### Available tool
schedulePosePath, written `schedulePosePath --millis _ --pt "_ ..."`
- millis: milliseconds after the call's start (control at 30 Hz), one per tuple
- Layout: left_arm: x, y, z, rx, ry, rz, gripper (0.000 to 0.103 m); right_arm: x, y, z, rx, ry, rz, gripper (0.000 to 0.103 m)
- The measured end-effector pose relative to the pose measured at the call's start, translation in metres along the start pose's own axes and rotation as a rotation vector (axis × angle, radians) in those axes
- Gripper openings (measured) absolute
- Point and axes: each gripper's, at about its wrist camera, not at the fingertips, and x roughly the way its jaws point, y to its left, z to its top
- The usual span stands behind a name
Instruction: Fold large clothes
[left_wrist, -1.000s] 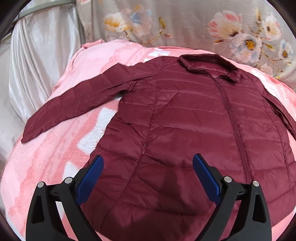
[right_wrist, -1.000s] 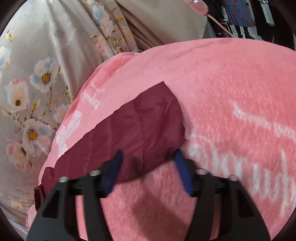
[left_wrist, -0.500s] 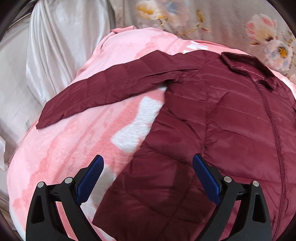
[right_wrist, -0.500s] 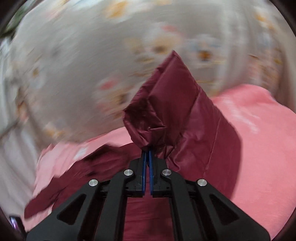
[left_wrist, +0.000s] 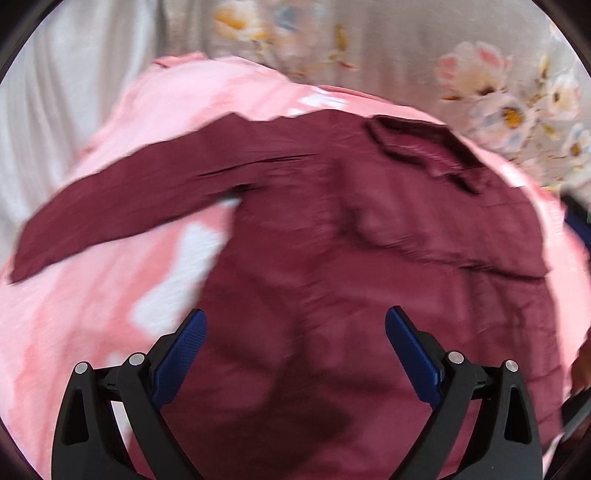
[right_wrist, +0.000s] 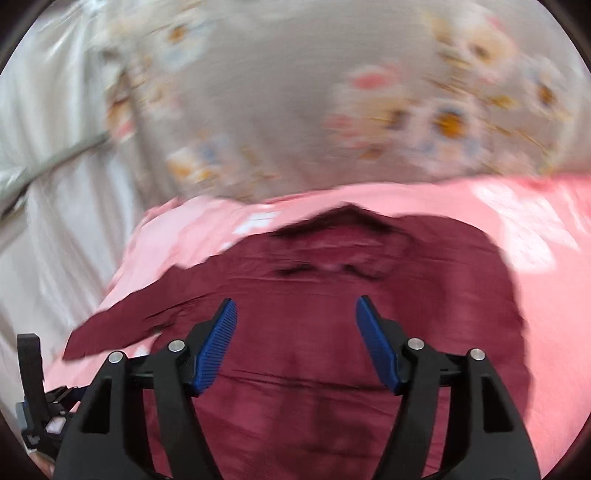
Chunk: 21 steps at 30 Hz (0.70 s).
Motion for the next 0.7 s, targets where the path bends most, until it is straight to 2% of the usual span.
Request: schedulePosePath --millis 67,133,267,333,400,433,467,500,533,567,600,633,667,700 --pt "0.017 -0.011 0.016 -0.016 0.048 -0.082 0.095 -0.006 -0.032 -0.007 0.078 0.017 -0.039 0.065" --pt "0.038 -0.019 0.032 -0.047 0.088 -0.122 0.095 -0.005 -0.068 -0.013 0.179 0.040 -0.074 0.065" --pt "0.075 -0.021 0.055 -0.129 0.116 -0.104 0.093 0.010 -0.121 -0.025 0.324 0.086 -0.104 0.065" --pt "0.086 -0.020 0.062 -0.177 0.130 -0.115 0.092 0.023 -0.141 -0.029 0.402 0.105 -0.087 0.063" --pt "0.093 -0.018 0.066 -0.208 0.144 -0.110 0.074 0.039 -0.163 -0.035 0.504 0.129 -0.052 0.058" --pt "0.095 -0.019 0.069 -0.200 0.142 -0.098 0.054 0.048 -0.173 -0.038 0.556 0.137 -0.048 0.054" --pt "0.096 -0.021 0.071 -0.182 0.144 -0.088 0.042 0.054 -0.179 -0.038 0.580 0.135 -0.046 0.052" --pt "0.096 -0.022 0.073 -0.165 0.148 -0.079 0.018 0.059 -0.185 -0.037 0.595 0.128 -0.053 0.048" --pt "0.096 -0.022 0.074 -0.161 0.148 -0.073 0.006 0.063 -0.188 -0.035 0.604 0.121 -0.061 0.042" --pt "0.096 -0.021 0.078 -0.159 0.144 -0.065 0.003 0.065 -0.191 -0.033 0.615 0.115 -0.065 0.039" --pt "0.094 -0.021 0.081 -0.150 0.132 -0.053 0.001 0.068 -0.197 -0.031 0.638 0.105 -0.065 0.028" --pt "0.091 -0.020 0.084 -0.143 0.113 -0.040 0.000 0.070 -0.201 -0.030 0.653 0.098 -0.062 0.011" --pt "0.088 -0.019 0.087 -0.139 0.094 -0.028 0.000 0.070 -0.203 -0.027 0.660 0.085 -0.053 0.002" --pt "0.083 -0.017 0.090 -0.136 0.073 -0.027 0.000 0.067 -0.201 -0.023 0.653 0.065 -0.045 0.001"
